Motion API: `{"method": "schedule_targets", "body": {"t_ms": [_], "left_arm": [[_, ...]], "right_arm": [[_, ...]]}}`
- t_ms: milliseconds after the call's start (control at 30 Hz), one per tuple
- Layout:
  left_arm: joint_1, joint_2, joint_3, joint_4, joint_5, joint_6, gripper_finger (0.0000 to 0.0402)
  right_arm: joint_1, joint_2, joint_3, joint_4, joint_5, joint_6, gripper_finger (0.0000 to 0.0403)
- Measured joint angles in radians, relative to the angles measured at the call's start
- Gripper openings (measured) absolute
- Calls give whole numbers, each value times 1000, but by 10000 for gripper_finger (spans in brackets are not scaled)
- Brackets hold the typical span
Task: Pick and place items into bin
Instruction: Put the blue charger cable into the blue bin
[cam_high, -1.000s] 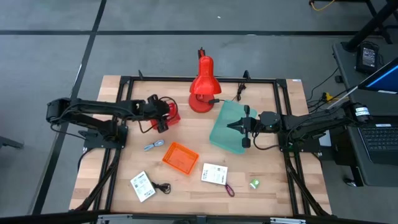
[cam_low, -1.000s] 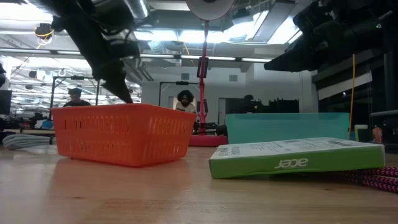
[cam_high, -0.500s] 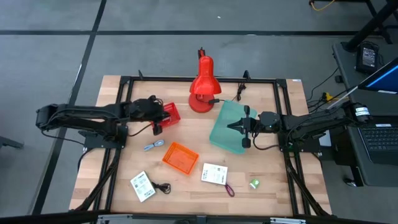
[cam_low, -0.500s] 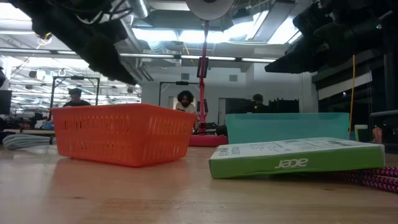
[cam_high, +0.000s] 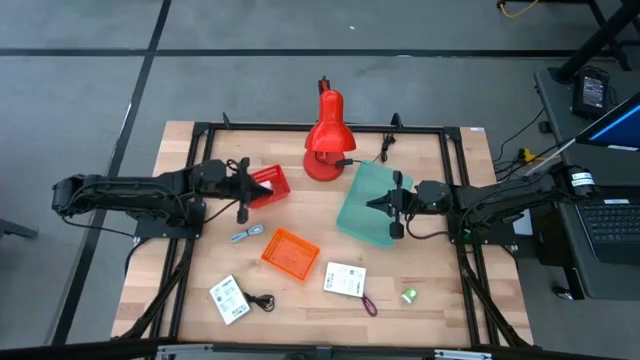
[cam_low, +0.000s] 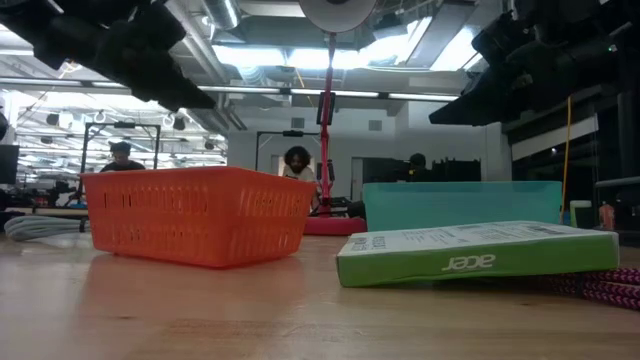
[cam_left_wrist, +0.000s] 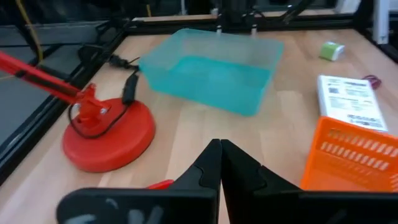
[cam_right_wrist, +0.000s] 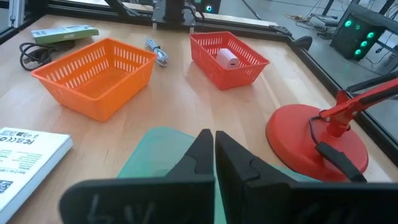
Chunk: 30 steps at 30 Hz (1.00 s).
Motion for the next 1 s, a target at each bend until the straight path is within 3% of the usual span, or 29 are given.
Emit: {"method": "schedule_targets", "body": {"t_ms": [333,733,900,1000], "left_arm": [[0,5,-1,80,184,36,1],[-6,8,-1,63,175,-2,1],[-83,8,-1,47,157,-42,2],[-161,8,-1,44,93,-81,1]], "right_arm": [[0,0,0,35,-5,0,0],[1,1,0,62,-58,-2,0],[1,1,0,62,-58,-7,0],[1,1,0,62,-59,-7,0]]}}
